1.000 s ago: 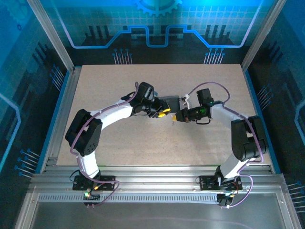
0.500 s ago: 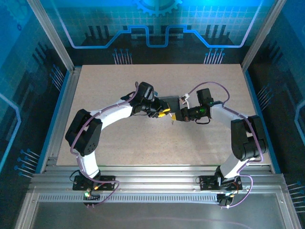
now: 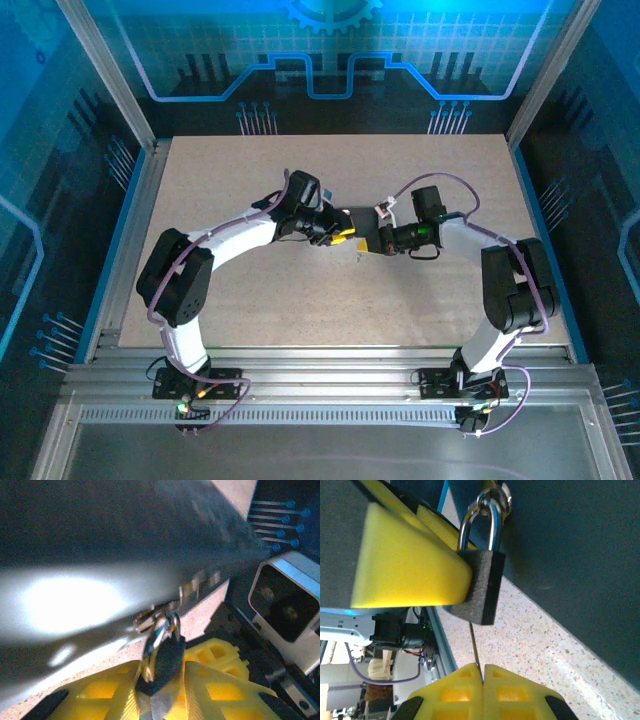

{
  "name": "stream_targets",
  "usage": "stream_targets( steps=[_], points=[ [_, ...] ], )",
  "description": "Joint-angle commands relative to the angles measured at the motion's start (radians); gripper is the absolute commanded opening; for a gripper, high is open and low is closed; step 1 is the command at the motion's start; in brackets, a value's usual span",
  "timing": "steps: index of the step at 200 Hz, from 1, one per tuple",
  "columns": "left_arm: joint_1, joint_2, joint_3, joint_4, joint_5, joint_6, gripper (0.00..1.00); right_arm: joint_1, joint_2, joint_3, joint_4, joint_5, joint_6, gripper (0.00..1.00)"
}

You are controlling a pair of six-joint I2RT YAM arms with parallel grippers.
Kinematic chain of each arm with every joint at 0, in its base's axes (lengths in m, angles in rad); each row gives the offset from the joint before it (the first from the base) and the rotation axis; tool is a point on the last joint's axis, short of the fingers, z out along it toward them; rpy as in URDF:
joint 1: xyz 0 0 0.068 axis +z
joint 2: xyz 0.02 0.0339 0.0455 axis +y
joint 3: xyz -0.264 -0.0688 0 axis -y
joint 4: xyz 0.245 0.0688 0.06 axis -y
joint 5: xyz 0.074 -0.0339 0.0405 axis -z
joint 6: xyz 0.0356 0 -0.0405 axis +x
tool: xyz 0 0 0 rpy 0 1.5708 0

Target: Unlock the padlock with the key

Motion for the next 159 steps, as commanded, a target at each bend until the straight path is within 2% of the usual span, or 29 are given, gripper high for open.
stream_targets(
  steps=[1,24,78,135,159],
  points=[
    [-0.005,-0.057,-0.002,0.022,0.105,0.097,0.0,-0.01,0.001,0.016,0.047,-0.078,0.027,0.0],
    [0.007,-0.061,-0.025,0.045,0.126,0.105,0.0,-0.013,0.012,0.037,0.019,-0.088,0.029,0.0],
    [0.036,-0.055,-0.012,-0.002,0.069,0.129,0.0,-0.057,0.006,0.002,0.011,-0.04,0.055,0.0],
    [0.037,-0.03,-0.017,0.092,0.06,0.053,0.0,-0.065,-0.02,0.005,-0.031,-0.034,0.046,0.0],
    [0.038,-0.025,-0.028,0.138,0.062,0.025,0.0,-0.048,-0.048,-0.02,0.046,-0.069,0.123,0.0]
  ],
)
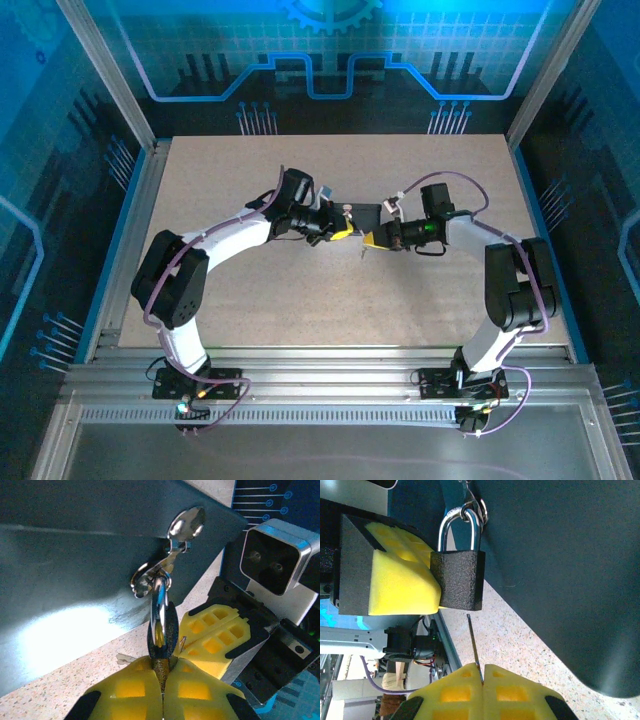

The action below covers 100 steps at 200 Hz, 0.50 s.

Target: Unlock the padlock with the key

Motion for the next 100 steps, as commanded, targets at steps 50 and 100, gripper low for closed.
stream_targets(
  steps=[50,100],
  points=[
    [0.018,-0.006,-0.07,0.223,0.014,-0.077,0.0,0.041,-0.157,-0.192,0.371,-0.064,0.433,0.0],
    [0.051,-0.038,-0.145,0.303,0.034,-0.135,0.0,0.021,-0.145,-0.13,0.239,-0.054,0.409,0.0]
  ],
)
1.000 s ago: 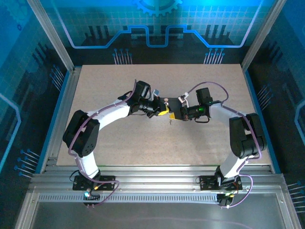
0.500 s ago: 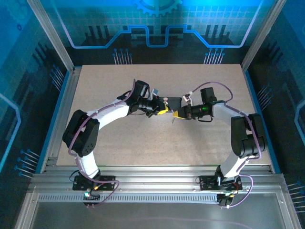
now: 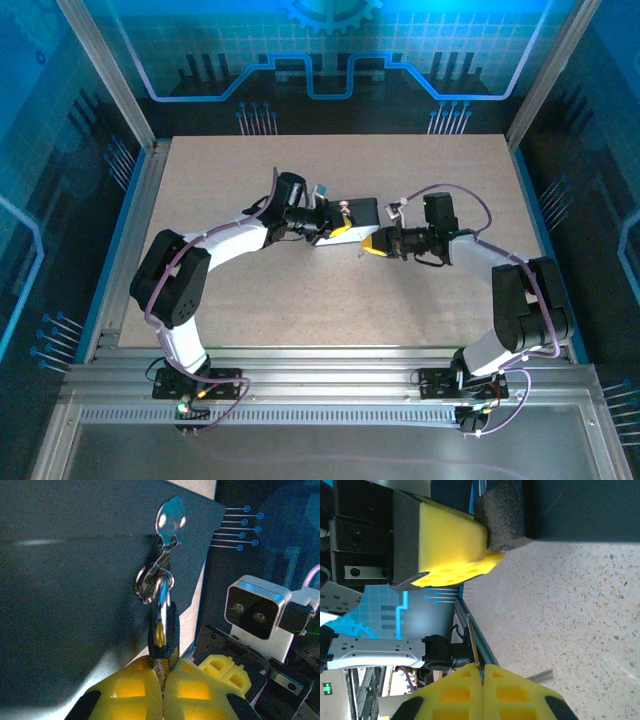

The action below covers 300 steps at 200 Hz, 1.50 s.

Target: Unlock the padlock with the key

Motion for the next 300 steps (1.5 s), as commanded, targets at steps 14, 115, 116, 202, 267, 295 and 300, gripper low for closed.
stream_targets(
  steps=[14,115,116,202,267,295,300],
  points=[
    [0.028,-0.041,-0.047,0.071,0.016,-0.061,0.0,-0.012,-0.013,0.06,-0.073,-0.006,0.006,0.0],
    [0.041,-0.125,0.007,-0.198,-0.055,0.071,0.48,-0.004,-0.005,0.15,-0.247,0.056,-0.122,0.0],
    [0.041,-0.126,0.009,-0.204,-0.055,0.074,0.49,-0.006,-0.005,0.15,-0.248,0.056,-0.123,0.0],
    [-0.024,-0.133,0.389,-0.833,-0.386,0.316,0.58,-0.057,-0.053,0.134,-0.35,0.057,-0.216,0.0],
    [-0.139,0.218,0.915,-1.294,-0.697,0.306,0.58,-0.063,-0.102,0.091,-0.344,0.098,-0.202,0.0],
    [-0.173,0.283,0.993,-1.331,-0.756,0.24,0.61,-0.064,-0.12,0.057,-0.362,0.119,-0.216,0.0],
    [-0.177,0.29,0.998,-1.331,-0.76,0.229,0.61,-0.063,-0.121,0.054,-0.359,0.122,-0.217,0.0]
  ],
)
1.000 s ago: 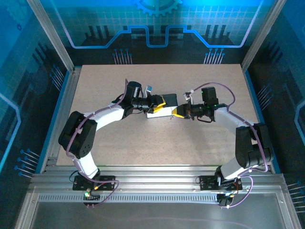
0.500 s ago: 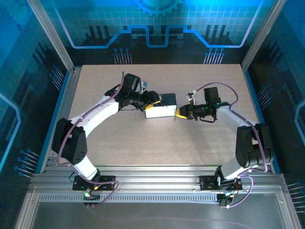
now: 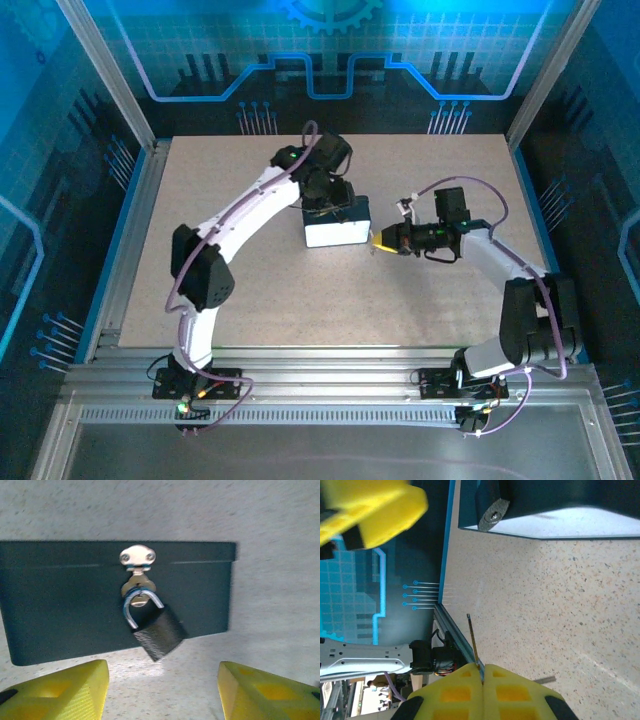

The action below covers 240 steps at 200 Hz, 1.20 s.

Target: Unlock the padlock with the key

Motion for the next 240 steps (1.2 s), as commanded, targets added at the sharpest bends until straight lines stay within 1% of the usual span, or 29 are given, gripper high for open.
stream_targets(
  steps=[1,50,81,118,149,197,225,240],
  points=[
    [-0.025,0.03,0.07,-0.135,-0.098,-0.059,0.61,-0.009,-0.028,-0.027,-0.03,0.018,-0.025,0.0],
    [-0.057,0.067,0.098,-0.119,-0.139,-0.135,0.63,-0.008,-0.016,-0.06,0.032,0.001,-0.009,0.0],
    [-0.065,0.132,0.168,-0.162,-0.158,-0.171,0.62,-0.006,0.0,-0.068,0.054,-0.005,-0.004,0.0],
    [-0.072,0.176,0.196,-0.15,-0.172,-0.192,0.6,-0.003,0.007,-0.069,0.07,-0.012,0.001,0.0],
    [-0.072,0.22,0.244,-0.161,-0.174,-0.179,0.59,0.003,0.017,-0.075,0.087,-0.014,0.009,0.0],
    [-0.065,0.248,0.272,-0.239,-0.186,-0.114,0.49,0.028,0.02,-0.086,0.106,-0.006,0.027,0.0],
    [-0.058,0.223,0.247,-0.254,-0.184,-0.086,0.43,0.046,0.022,-0.081,0.106,0.009,0.033,0.0],
    [-0.053,0.208,0.238,-0.256,-0.184,-0.071,0.42,0.057,0.025,-0.079,0.105,0.019,0.036,0.0]
  ],
)
